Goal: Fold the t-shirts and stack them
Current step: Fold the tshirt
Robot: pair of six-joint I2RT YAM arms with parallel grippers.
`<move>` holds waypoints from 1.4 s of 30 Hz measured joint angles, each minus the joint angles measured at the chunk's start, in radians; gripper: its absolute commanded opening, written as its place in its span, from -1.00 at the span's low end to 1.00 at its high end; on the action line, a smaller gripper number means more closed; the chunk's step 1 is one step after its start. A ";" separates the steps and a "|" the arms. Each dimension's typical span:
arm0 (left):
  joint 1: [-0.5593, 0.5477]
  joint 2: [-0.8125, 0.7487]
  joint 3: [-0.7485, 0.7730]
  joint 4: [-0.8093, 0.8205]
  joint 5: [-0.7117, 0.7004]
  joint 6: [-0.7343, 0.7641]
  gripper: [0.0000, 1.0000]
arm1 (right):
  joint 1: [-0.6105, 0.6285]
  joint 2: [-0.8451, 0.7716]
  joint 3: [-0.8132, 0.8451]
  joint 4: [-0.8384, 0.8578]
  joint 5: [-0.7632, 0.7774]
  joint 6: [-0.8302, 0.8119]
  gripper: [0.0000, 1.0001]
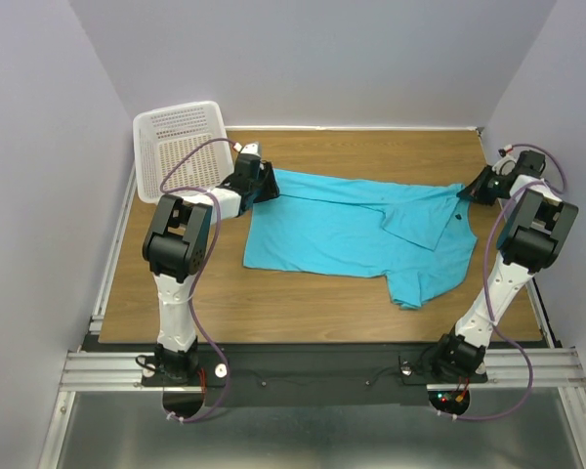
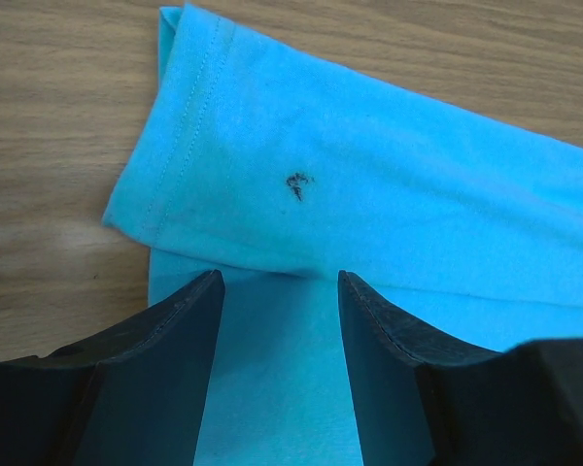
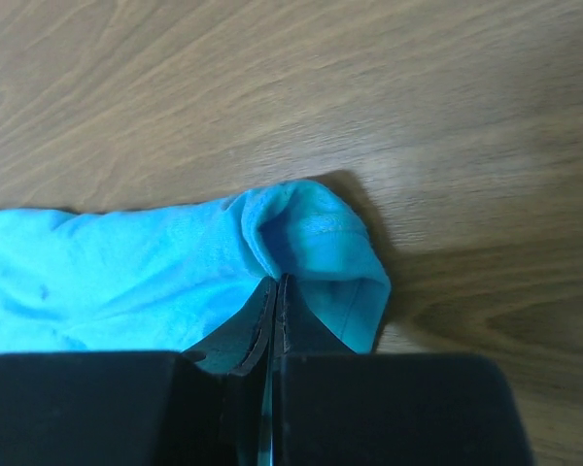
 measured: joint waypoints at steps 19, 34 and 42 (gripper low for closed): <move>0.000 0.000 0.006 0.007 -0.008 0.014 0.24 | 0.005 0.000 0.017 0.010 0.167 0.036 -0.93; 0.000 -0.172 -0.035 0.112 0.159 0.076 0.26 | 0.005 -0.199 -0.011 0.026 0.177 -0.036 0.07; 0.000 -0.525 -0.230 0.177 0.155 0.110 0.44 | 0.005 -0.448 -0.155 0.011 0.056 -0.211 0.26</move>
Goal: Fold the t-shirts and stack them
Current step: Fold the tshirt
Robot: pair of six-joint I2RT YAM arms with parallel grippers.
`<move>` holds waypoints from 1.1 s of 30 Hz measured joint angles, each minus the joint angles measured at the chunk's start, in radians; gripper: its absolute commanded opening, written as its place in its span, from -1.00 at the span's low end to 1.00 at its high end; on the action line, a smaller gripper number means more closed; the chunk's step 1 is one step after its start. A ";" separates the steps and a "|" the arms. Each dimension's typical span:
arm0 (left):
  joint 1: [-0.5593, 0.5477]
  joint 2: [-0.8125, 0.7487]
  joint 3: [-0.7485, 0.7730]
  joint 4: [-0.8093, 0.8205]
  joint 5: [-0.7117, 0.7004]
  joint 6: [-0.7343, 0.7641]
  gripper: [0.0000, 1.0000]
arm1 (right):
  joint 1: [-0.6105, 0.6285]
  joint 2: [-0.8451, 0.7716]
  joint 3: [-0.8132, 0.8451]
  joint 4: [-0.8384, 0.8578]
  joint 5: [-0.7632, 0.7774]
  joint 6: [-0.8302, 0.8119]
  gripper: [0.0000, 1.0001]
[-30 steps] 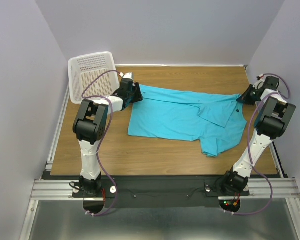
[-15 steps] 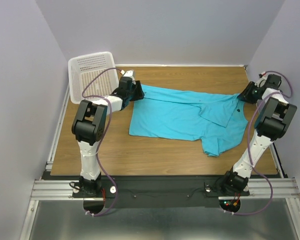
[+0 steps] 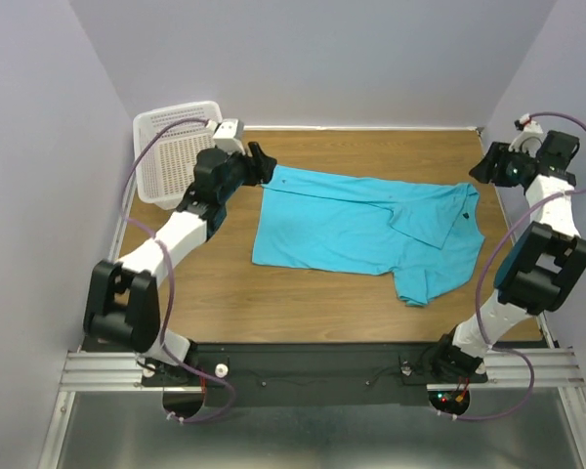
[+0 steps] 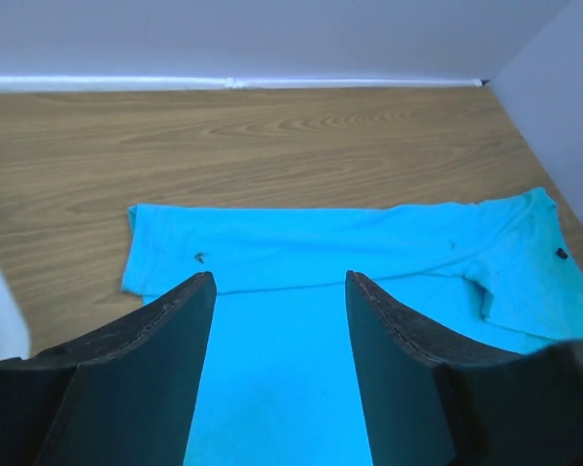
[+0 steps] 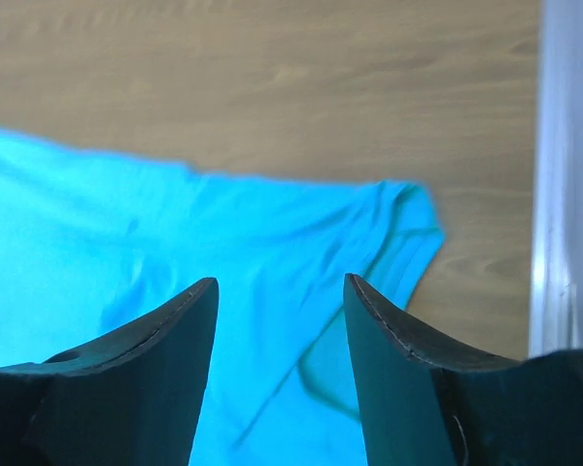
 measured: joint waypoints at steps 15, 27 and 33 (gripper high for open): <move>0.017 -0.509 -0.507 -0.197 -0.032 -0.238 0.40 | 0.000 -0.243 -0.321 -0.775 -0.155 -1.123 0.33; 0.017 -0.424 -0.679 -0.224 0.045 -0.469 0.28 | 0.027 -0.447 -0.591 -0.847 0.027 -1.308 0.30; 0.017 -0.244 -0.648 -0.174 0.021 -0.520 0.18 | 0.027 -0.451 -0.598 -0.830 0.028 -1.310 0.28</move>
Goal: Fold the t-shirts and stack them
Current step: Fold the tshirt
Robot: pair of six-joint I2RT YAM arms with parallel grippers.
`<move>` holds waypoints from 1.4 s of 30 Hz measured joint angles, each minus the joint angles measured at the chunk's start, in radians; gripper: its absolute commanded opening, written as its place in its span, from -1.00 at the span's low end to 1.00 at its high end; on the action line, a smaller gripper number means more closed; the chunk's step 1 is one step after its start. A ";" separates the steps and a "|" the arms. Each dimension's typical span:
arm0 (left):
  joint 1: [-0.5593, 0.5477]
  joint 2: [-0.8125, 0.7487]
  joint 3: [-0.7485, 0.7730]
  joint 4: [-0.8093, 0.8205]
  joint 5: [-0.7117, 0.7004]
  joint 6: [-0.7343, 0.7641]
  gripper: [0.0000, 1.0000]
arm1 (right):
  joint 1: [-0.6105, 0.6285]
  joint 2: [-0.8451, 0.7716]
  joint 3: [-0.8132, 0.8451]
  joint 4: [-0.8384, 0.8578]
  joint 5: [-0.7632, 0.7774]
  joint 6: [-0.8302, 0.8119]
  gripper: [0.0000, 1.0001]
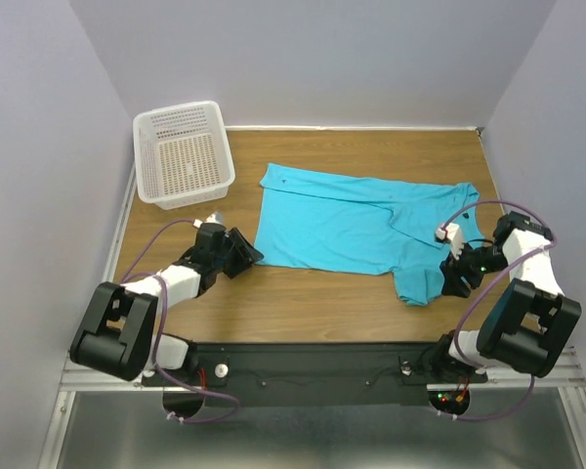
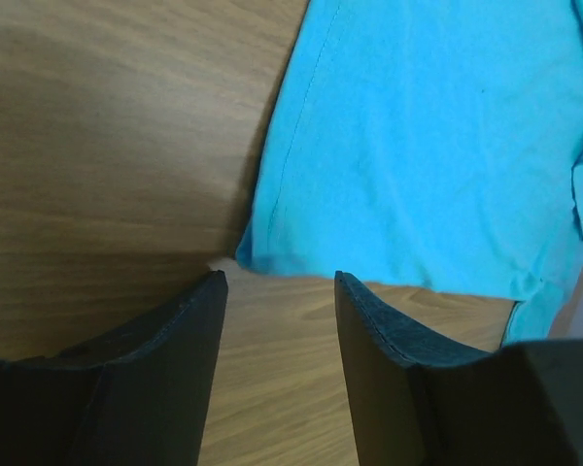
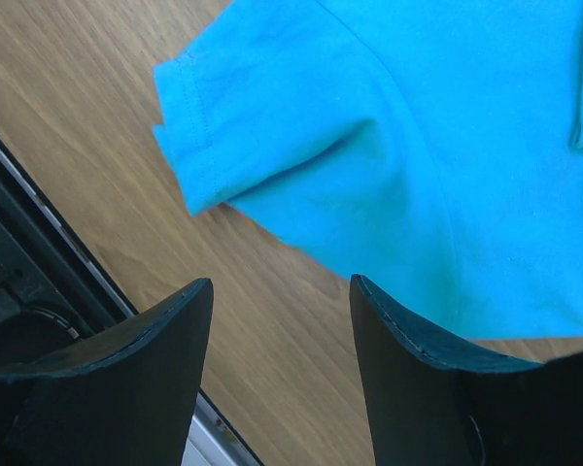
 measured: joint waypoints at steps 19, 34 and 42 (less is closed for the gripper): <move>-0.015 0.117 0.043 0.065 -0.085 -0.006 -1.00 | 0.063 0.003 -0.035 -0.026 -0.032 -0.082 0.25; 0.038 0.011 0.066 -0.023 -0.214 0.059 -1.00 | 0.249 0.021 -0.038 -0.014 -0.059 -0.037 0.21; 0.042 0.060 0.090 -0.027 -0.192 0.093 -1.00 | 0.381 0.041 -0.090 0.063 -0.030 0.040 0.21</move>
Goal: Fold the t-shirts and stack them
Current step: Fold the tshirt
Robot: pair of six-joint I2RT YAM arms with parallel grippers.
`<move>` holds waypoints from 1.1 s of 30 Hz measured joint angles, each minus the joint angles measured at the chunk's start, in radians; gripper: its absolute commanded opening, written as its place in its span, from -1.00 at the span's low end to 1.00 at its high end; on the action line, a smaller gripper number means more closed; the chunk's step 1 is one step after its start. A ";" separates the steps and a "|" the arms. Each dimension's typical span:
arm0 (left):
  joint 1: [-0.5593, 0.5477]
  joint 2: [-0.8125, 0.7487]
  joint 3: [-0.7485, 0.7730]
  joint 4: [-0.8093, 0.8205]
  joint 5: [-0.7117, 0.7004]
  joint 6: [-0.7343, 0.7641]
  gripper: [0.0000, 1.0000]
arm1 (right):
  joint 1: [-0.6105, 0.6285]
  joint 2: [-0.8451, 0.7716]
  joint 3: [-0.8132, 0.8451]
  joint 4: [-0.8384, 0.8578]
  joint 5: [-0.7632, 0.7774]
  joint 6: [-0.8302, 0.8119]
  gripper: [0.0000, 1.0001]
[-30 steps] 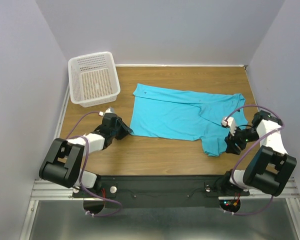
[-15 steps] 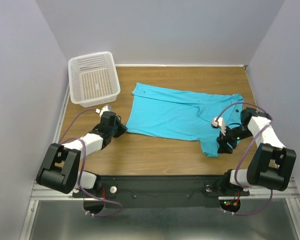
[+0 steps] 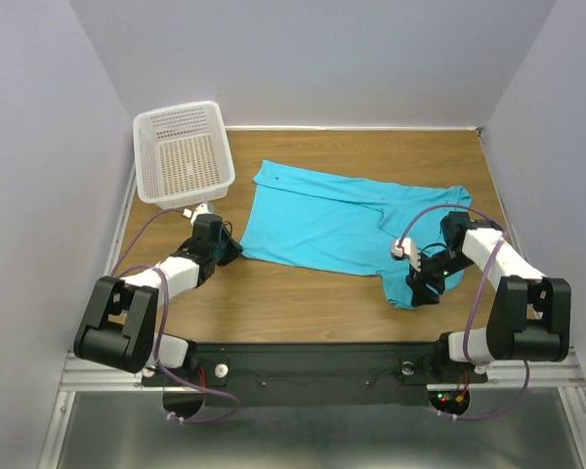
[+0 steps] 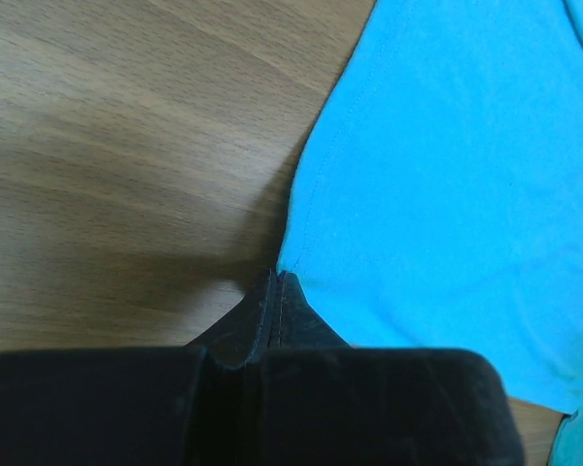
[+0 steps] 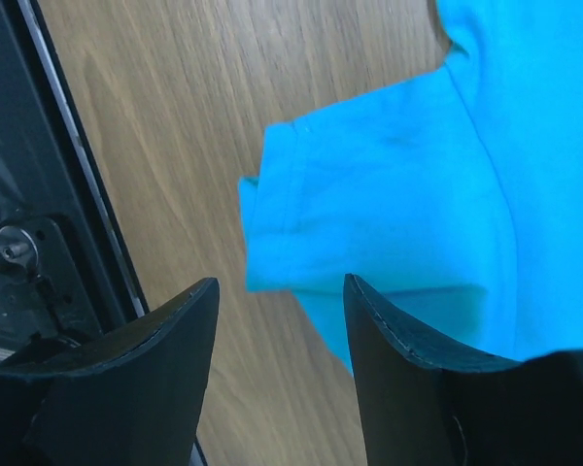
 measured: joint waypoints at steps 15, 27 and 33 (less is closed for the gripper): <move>0.002 0.007 0.001 -0.001 0.029 0.011 -1.00 | 0.182 0.001 -0.090 0.121 0.068 0.139 0.12; 0.002 0.006 0.001 -0.001 0.033 0.015 -1.00 | 0.273 -0.083 -0.098 0.264 0.174 0.329 -0.94; 0.002 0.006 0.001 -0.002 0.033 0.023 -1.00 | 0.272 -0.177 0.036 0.204 0.195 0.335 -0.99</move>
